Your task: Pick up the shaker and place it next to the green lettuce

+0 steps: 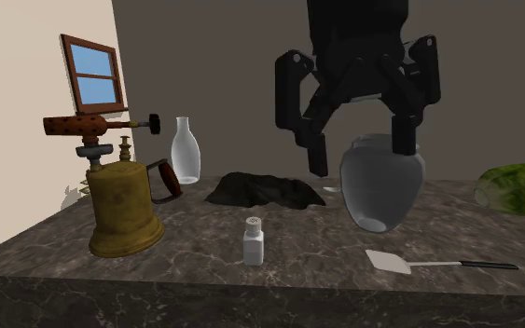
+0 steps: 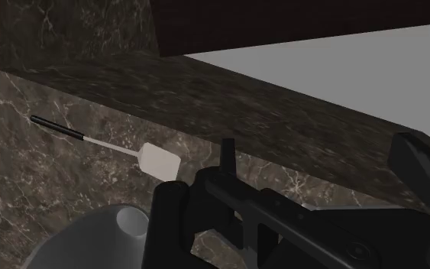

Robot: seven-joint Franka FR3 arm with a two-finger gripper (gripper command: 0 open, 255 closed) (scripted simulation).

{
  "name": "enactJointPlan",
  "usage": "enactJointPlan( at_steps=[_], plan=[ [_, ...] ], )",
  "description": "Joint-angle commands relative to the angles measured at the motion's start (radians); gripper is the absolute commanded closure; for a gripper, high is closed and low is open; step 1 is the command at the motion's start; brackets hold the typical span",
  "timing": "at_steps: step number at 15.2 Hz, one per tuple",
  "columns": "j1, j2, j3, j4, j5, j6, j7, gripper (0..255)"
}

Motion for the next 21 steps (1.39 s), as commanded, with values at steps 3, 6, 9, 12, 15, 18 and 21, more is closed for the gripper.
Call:
enactJointPlan(
  at_steps=[3,6,9,12,15,18,21],
  plan=[
    [-0.001,0.047,0.0,-0.016,0.005,0.078,0.011,0],
    [-0.002,0.128,0.0,-0.029,0.011,0.193,0.027,0],
    [-0.004,0.219,0.001,-0.029,0.016,0.305,0.042,0],
    [-0.006,0.317,0.002,-0.014,0.02,0.411,0.056,0],
    [-0.007,0.421,0.003,0.013,0.022,0.509,0.068,0],
    [-0.009,0.528,0.005,0.054,0.024,0.598,0.08,0],
    [-0.01,0.638,0.007,0.107,0.024,0.676,0.092,0]
  ],
)
